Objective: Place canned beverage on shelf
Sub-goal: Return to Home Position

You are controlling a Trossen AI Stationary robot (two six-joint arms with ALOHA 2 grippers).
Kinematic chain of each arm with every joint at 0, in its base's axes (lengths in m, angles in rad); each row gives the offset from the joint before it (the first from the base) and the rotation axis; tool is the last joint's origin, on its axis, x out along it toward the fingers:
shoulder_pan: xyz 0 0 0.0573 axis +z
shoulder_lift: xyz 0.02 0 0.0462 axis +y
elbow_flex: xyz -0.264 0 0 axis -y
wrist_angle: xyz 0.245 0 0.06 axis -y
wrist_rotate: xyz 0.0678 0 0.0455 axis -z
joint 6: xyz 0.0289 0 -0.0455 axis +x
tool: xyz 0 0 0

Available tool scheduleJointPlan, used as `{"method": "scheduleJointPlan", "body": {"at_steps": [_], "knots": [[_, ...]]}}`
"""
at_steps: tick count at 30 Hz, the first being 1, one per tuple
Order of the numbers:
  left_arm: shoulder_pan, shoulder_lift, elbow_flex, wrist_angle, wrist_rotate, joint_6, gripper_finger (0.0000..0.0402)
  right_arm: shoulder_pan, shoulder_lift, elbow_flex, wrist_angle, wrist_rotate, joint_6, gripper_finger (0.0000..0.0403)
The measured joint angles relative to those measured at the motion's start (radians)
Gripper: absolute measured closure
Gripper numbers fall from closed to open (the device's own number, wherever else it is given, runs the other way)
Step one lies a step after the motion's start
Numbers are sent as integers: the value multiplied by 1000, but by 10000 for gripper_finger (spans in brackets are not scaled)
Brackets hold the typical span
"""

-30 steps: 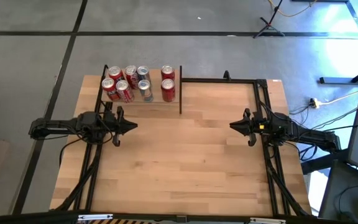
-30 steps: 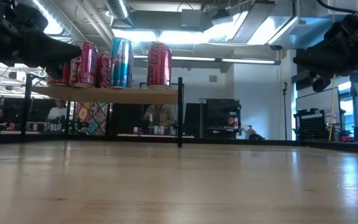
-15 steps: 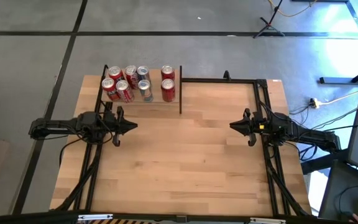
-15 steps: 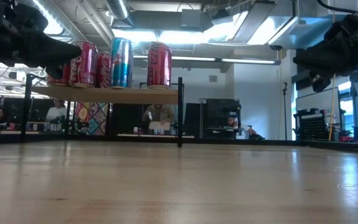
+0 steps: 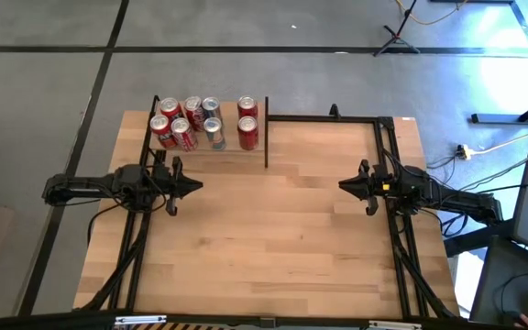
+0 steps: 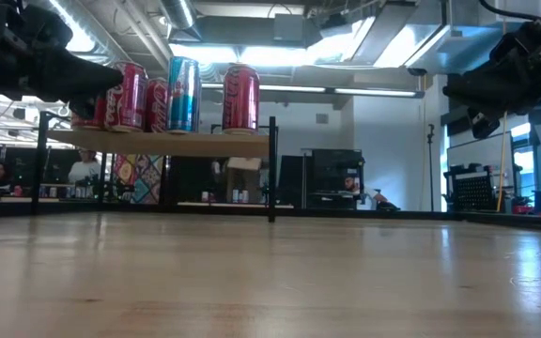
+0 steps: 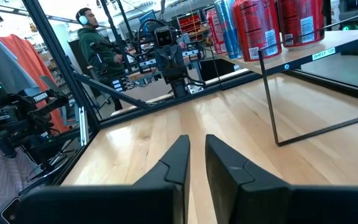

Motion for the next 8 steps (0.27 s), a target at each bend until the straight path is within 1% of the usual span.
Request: {"method": "scheduleJointPlan", "body": {"at_steps": [8], "knots": [[0,0,0,0,0,0,382,0,0,0,0,0,0,363]]}}
